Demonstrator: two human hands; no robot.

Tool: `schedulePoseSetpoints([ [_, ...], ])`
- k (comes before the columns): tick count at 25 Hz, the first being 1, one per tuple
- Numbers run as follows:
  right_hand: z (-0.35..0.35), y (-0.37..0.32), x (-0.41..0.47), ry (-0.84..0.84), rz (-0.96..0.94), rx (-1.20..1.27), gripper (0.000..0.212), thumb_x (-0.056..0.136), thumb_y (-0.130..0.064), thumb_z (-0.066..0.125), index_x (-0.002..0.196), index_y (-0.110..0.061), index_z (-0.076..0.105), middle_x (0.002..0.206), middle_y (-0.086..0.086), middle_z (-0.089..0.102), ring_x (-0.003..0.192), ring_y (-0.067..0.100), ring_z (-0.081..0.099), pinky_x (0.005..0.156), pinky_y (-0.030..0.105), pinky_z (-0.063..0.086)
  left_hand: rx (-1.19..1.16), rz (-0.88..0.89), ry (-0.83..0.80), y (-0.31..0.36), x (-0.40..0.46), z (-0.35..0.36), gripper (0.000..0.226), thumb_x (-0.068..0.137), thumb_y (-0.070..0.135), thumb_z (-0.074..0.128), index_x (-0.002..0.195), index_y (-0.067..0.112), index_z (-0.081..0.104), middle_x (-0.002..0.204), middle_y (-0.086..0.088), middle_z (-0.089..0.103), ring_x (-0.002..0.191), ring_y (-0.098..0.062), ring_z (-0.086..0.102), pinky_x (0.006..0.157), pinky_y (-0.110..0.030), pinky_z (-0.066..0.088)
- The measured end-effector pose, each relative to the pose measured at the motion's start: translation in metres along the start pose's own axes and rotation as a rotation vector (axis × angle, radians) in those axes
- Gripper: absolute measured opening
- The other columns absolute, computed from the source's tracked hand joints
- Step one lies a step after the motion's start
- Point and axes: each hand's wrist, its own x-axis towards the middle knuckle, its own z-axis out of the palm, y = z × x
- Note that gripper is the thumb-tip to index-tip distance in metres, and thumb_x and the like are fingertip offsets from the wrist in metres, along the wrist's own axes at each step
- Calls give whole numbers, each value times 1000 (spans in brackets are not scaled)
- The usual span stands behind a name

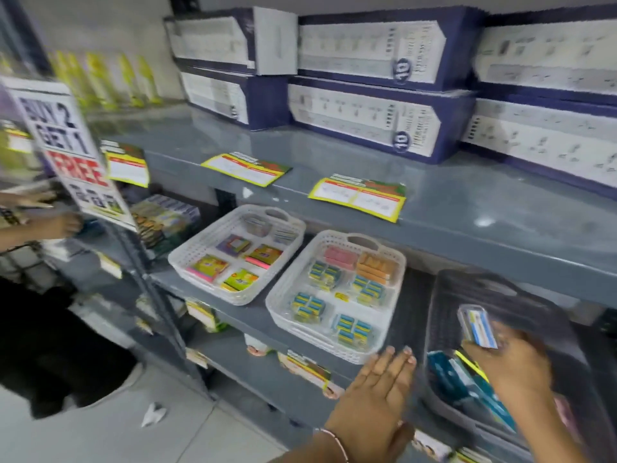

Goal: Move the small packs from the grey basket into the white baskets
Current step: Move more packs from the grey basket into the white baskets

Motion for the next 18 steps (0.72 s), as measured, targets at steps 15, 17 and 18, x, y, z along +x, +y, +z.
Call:
schedulePoseSetpoints([
  [15, 217, -354, 58, -369, -437, 111, 49, 73, -14, 79, 118, -7, 61, 114, 17, 68, 103, 29, 65, 80, 23, 42, -23, -408, -71, -339, -83, -29, 68, 99, 47, 30, 154, 10, 13, 161, -6, 10, 147, -27, 1, 120, -44, 1],
  [17, 234, -381, 64, -367, -370, 15, 48, 69, -28, 80, 110, -10, 60, 110, 15, 68, 104, 31, 64, 80, 31, 45, 41, -340, -97, -347, -87, -30, 64, 94, 47, 42, 144, 7, 42, 151, -10, 39, 141, -31, 29, 117, -48, 18],
  [18, 242, -390, 63, -350, -372, -58, 50, 67, -38, 79, 104, -11, 60, 106, 14, 69, 102, 31, 65, 78, 33, 46, 46, -318, -88, -348, -87, -29, 63, 91, 47, 46, 139, 6, 50, 146, -10, 47, 137, -31, 38, 115, -48, 23],
])
